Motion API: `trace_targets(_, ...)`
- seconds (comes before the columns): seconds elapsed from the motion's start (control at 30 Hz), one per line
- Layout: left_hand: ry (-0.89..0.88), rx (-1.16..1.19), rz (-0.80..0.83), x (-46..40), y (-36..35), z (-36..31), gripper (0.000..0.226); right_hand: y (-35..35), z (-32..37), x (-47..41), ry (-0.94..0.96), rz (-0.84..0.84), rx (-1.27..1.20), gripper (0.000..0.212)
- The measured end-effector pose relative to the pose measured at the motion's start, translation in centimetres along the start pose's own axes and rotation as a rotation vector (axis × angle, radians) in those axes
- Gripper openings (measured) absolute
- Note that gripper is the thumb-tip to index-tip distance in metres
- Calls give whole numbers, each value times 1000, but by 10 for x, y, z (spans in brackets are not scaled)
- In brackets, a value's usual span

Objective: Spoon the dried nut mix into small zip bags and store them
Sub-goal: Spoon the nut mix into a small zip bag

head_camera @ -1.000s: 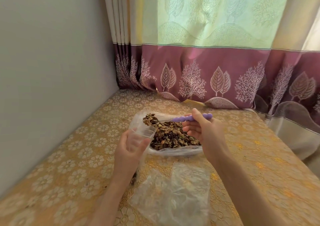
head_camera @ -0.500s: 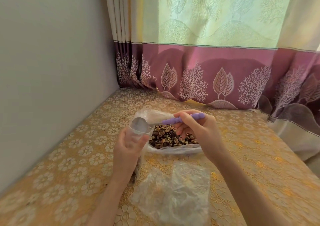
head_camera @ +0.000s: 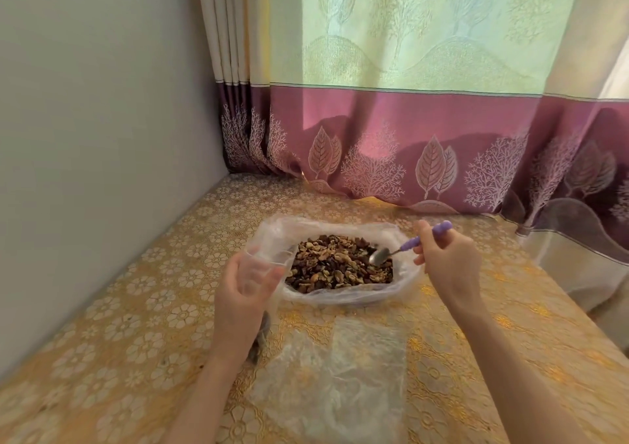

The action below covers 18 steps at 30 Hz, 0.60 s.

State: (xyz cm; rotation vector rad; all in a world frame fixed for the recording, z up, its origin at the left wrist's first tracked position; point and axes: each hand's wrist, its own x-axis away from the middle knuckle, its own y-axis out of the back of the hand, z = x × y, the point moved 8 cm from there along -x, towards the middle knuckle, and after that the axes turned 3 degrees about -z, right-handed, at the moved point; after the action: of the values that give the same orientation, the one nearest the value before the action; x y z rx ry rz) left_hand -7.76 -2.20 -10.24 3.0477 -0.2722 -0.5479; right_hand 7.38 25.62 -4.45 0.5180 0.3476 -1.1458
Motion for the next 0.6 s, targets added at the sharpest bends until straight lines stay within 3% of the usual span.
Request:
trace_targets(0.13, -23, -17, 15, 1, -2, -3, 50, -1, 1, 0, 117, -11, 147, 37)
trace_targets(0.27, -21, 4, 25, 2, -3, -3, 57, -12, -6, 1, 104, -3, 164, 37)
trace_targets(0.47, -38, -19, 42, 0, -5, -4, 74, -32, -32, 7, -125, -32, -19, 36)
trace_targets(0.6, -42, -23, 36, 0, -5, -5, 57, -49, -57, 13, -358, 43, -168, 29)
